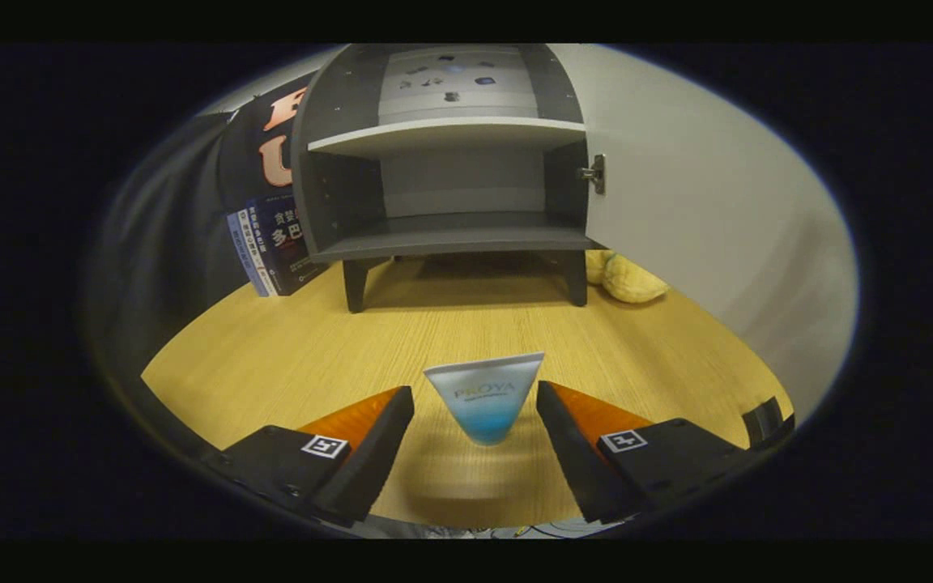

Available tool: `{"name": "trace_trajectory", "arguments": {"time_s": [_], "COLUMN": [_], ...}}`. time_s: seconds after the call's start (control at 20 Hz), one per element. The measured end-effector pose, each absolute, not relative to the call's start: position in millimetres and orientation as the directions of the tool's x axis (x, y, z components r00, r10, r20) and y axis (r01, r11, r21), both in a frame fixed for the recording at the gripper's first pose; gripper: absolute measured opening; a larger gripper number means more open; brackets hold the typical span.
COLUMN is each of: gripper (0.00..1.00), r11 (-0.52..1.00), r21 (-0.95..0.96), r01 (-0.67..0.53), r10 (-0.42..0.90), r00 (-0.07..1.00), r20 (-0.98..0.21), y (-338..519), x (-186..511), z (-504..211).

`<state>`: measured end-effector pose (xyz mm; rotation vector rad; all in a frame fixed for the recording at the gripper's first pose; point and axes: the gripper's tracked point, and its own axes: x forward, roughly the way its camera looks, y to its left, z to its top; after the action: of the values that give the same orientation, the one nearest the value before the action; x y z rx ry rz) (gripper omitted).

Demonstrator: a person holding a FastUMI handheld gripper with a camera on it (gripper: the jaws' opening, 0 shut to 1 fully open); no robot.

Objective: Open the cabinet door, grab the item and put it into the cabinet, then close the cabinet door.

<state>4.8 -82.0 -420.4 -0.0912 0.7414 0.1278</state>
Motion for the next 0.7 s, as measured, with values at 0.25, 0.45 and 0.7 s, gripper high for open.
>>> {"name": "trace_trajectory", "arguments": {"time_s": [0.25, 0.45, 0.7], "gripper": [0.85, 0.53, 0.50], "r11": [0.990, 0.995, 0.995], "r21": [-0.031, 0.004, 0.032], "r01": [-0.135, -0.097, -0.094], "r10": [0.075, 0.069, 0.091], "r00": [0.710, 0.681, 0.724], "r20": [-0.700, -0.729, -0.684], "y": [-84, -86, -66], "x": [5, 4, 25], "z": [-439, -435, -367]}}
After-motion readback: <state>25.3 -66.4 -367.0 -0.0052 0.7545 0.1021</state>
